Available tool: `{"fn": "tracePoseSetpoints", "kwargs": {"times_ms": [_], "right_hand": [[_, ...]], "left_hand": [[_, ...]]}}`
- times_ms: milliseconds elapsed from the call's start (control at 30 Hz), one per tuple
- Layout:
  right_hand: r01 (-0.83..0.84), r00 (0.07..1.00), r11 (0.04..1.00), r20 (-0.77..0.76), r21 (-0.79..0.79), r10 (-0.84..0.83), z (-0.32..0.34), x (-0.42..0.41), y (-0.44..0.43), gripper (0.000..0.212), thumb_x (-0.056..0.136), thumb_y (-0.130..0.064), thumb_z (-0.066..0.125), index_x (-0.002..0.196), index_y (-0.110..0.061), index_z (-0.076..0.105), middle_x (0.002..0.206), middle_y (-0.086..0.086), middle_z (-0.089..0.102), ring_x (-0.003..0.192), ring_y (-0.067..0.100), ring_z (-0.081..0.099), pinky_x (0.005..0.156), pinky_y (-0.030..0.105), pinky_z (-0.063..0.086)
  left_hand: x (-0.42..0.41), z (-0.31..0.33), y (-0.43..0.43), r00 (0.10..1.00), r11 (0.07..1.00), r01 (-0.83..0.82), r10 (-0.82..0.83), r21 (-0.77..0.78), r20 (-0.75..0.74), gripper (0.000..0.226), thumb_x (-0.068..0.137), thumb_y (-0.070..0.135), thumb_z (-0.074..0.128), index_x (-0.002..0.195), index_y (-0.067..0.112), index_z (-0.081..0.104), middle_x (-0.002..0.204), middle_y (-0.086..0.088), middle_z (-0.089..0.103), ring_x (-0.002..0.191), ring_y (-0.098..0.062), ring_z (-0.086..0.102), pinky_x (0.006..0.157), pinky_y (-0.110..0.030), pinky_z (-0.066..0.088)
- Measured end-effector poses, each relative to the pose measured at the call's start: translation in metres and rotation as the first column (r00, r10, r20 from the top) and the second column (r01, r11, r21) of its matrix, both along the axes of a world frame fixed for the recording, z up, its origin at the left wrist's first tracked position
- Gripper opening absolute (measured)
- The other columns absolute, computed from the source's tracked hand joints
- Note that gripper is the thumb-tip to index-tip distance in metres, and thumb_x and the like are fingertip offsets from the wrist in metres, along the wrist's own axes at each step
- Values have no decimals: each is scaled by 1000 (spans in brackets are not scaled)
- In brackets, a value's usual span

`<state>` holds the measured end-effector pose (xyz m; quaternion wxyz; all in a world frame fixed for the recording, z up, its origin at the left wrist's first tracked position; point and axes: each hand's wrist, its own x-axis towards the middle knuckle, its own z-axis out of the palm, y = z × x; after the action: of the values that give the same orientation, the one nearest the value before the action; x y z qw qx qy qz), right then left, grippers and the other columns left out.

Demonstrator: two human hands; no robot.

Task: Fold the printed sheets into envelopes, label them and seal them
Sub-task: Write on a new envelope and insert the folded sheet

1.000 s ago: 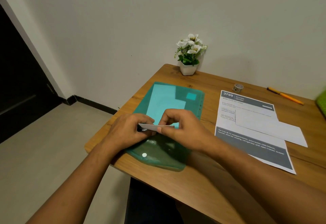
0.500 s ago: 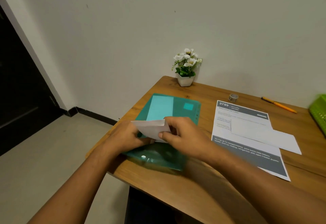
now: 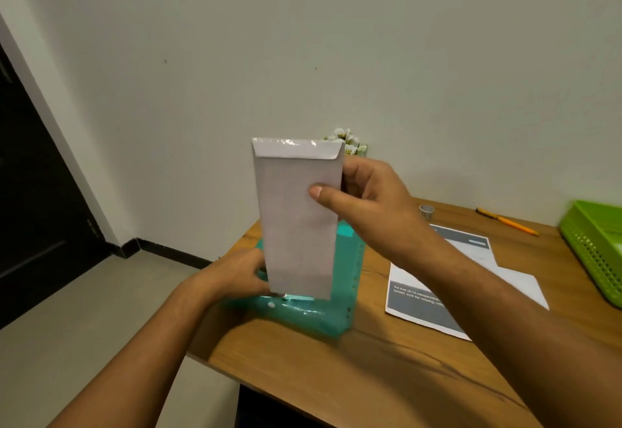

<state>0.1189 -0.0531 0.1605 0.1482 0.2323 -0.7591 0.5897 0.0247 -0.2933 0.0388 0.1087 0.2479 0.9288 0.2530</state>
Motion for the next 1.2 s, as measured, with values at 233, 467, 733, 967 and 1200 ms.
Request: {"fn": "tracePoseSetpoints", "kwargs": {"times_ms": [233, 467, 733, 967, 1200], "right_hand": [[240, 946, 970, -218, -28, -240, 20, -10, 52, 22, 96, -9, 71, 116, -17, 77, 99, 3, 76, 84, 30, 62, 76, 38, 61], [398, 910, 913, -88, -90, -405, -4, -13, 122, 23, 98, -6, 67, 109, -25, 75, 103, 0, 76, 87, 19, 67, 70, 35, 63], [512, 852, 828, 256, -229, -456, -80, -4, 187, 34, 86, 21, 61, 93, -7, 78, 99, 7, 77, 101, 27, 73, 84, 42, 65], [624, 731, 644, 621, -442, -282, -131, -1, 215, 24, 96, 10, 59, 112, -6, 66, 110, 19, 77, 98, 33, 77, 84, 41, 64], [601, 705, 595, 705, -534, -81, -153, -13, 221, 13, 95, 2, 65, 93, -11, 62, 93, 13, 72, 76, 23, 69, 79, 42, 65]], "left_hand": [[-11, 25, 32, 932, 995, -49, 78, 90, -353, 22, 101, 36, 62, 122, 36, 68, 109, 13, 65, 95, 0, 59, 86, -30, 55], [-11, 49, 121, 952, 856, 142, 21, 497, -306, 51, 105, 28, 56, 153, 31, 42, 87, 5, 68, 88, -10, 70, 79, -26, 56], [-9, 28, 221, 977, 731, 187, -68, 656, -202, 32, 103, 21, 60, 134, 26, 66, 112, 11, 73, 101, -12, 69, 88, -42, 61], [-9, -30, 259, 989, 805, 10, 81, 593, -127, 33, 97, 32, 68, 130, 34, 70, 118, 20, 71, 101, -6, 67, 87, -47, 60], [-16, -61, 271, 970, 926, -25, 114, 375, -215, 48, 100, 35, 64, 146, 23, 57, 135, -3, 67, 120, -21, 60, 94, -37, 50]]}}
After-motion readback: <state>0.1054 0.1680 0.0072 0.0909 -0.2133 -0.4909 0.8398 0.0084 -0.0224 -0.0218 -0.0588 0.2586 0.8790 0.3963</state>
